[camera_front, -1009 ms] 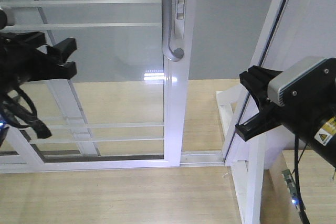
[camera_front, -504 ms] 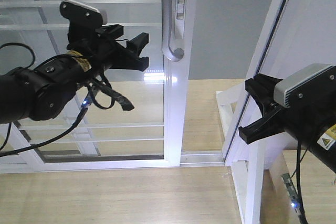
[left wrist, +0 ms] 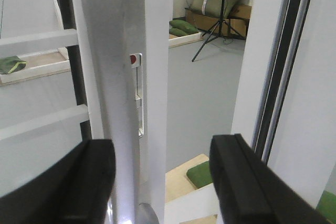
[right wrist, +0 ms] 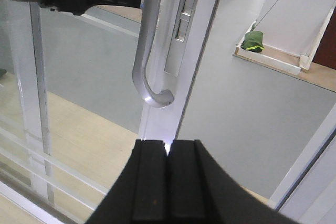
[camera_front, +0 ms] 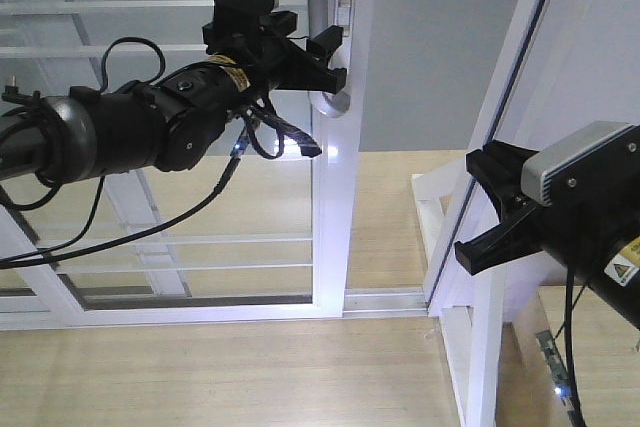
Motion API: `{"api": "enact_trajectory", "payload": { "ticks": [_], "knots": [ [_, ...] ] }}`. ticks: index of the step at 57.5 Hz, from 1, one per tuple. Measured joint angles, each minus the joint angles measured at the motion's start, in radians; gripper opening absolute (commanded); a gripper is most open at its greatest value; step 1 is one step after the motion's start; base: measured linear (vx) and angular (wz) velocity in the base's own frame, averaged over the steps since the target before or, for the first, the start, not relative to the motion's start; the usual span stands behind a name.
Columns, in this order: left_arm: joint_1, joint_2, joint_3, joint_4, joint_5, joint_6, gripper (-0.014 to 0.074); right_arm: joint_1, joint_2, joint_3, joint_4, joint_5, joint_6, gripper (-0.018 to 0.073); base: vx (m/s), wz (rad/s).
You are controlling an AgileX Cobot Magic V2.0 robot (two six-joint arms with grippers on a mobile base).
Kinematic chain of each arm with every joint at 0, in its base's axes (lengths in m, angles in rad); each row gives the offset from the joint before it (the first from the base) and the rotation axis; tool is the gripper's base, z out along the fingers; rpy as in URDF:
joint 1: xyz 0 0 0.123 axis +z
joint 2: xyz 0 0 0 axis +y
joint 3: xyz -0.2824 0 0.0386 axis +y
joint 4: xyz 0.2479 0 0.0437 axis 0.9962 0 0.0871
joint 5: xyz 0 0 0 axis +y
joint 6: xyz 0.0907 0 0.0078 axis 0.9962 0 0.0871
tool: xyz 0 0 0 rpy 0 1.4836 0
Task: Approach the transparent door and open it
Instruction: 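Reach the left gripper to the silver handle and grasp it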
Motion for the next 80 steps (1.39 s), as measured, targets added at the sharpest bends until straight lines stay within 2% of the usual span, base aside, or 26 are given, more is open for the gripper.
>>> {"api": "enact_trajectory", "payload": {
  "ticks": [21, 26, 31, 36, 62, 80],
  "knots": [
    [0.0, 0.049, -0.082, -0.025, 0.073, 0.025, 0.0513, 0.0, 0.0, 0.0, 0.0, 0.0, -0.04, -0.0006, 0.0, 0.0],
    [0.001, 0.053, -0.096, -0.072, 0.079, 0.078, 0.0513, 0.0, 0.0, 0.0, 0.0, 0.0, -0.041, -0.0006, 0.0, 0.0],
    [0.006, 0.061, -0.099, -0.151, 0.08, 0.127, 0.0513, 0.0, 0.0, 0.0, 0.0, 0.0, -0.041, -0.0006, 0.0, 0.0],
    [0.008, 0.068, -0.099, -0.189, 0.081, 0.159, 0.0513, 0.0, 0.0, 0.0, 0.0, 0.0, -0.041, -0.0006, 0.0, 0.0],
    [0.009, 0.082, -0.116, -0.189, 0.062, 0.178, 0.0513, -0.001, 0.0, 0.0, 0.0, 0.0, -0.041, -0.0006, 0.0, 0.0],
    [0.009, 0.125, -0.187, -0.188, 0.117, 0.179, 0.0513, -0.001, 0.0, 0.0, 0.001, 0.0, -0.041, -0.0006, 0.0, 0.0]
  ]
}}
